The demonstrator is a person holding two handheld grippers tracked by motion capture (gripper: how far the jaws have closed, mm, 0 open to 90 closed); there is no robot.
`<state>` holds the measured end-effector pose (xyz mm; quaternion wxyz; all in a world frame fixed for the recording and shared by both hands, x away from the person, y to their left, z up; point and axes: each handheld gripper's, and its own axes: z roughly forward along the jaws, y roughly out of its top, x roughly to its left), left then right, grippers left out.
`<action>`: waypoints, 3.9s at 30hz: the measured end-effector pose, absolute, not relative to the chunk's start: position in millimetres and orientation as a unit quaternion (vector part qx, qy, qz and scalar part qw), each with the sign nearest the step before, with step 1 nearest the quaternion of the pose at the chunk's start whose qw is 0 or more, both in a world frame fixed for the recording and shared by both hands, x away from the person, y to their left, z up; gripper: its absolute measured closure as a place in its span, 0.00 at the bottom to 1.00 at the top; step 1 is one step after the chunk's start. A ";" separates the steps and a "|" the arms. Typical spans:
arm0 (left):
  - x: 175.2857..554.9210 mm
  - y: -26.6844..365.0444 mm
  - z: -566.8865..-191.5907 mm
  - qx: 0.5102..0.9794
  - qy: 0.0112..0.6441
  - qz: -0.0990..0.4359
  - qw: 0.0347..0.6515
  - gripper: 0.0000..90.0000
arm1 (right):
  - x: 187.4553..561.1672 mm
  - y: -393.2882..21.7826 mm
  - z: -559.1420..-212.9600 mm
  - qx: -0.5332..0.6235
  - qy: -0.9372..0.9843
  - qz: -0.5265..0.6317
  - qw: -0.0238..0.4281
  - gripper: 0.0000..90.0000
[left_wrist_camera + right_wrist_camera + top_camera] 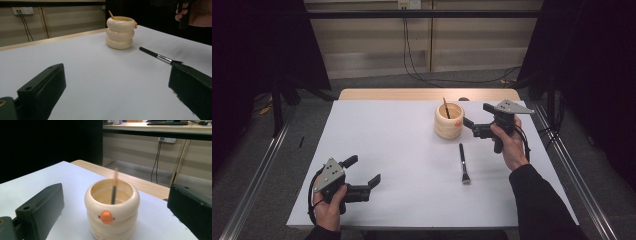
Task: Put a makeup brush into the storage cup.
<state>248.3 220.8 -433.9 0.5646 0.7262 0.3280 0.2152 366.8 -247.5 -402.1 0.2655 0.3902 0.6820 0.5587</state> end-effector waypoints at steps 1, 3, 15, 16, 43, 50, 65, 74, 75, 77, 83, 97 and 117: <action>248.3 221.1 -433.7 0.727 0.328 0.218 0.563 0.01 | 365.6 -249.0 -403.1 0.390 0.679 0.562 0.265 0.00; 248.1 221.0 -433.6 0.725 0.329 0.217 0.565 0.01 | 362.2 -252.1 -403.9 0.393 0.678 0.564 0.260 0.00; 247.9 222.7 -432.9 0.722 0.334 0.221 0.565 0.01 | 335.8 -265.2 -408.1 0.401 0.671 0.567 0.261 0.00; 248.0 222.8 -433.0 0.722 0.333 0.221 0.565 0.01 | 334.2 -265.5 -408.3 0.399 0.673 0.567 0.258 0.00; 239.4 225.9 -432.5 0.717 0.341 0.225 0.565 0.01 | 274.7 -287.7 -415.8 0.407 0.672 0.553 0.277 0.01; 239.3 225.9 -433.3 0.715 0.342 0.221 0.568 0.01 | 257.8 -294.2 -419.9 0.411 0.670 0.549 0.285 0.00; 238.3 227.2 -432.8 0.716 0.342 0.224 0.566 0.01 | 226.4 -298.2 -428.1 0.406 0.676 0.539 0.296 0.01; 238.5 225.4 -433.1 0.718 0.339 0.221 0.567 0.01 | 219.6 -305.2 -427.6 0.391 0.677 0.557 0.281 0.00; 238.4 225.3 -433.0 0.718 0.339 0.221 0.567 0.01 | 219.7 -304.0 -427.6 0.387 0.677 0.558 0.284 0.00; 238.9 225.7 -433.3 0.718 0.337 0.220 0.568 0.01 | 220.0 -302.3 -427.6 0.386 0.678 0.555 0.288 0.00; 240.3 226.4 -434.2 0.719 0.338 0.218 0.567 0.01 | 222.0 -298.9 -428.4 0.389 0.681 0.551 0.287 0.00; 240.1 225.3 -433.1 0.719 0.335 0.220 0.568 0.01 | 230.3 -292.9 -422.9 0.392 0.695 0.549 0.249 0.02; 240.8 224.6 -433.1 0.720 0.334 0.221 0.566 0.01 | 263.2 -272.3 -416.2 0.377 0.691 0.555 0.269 0.02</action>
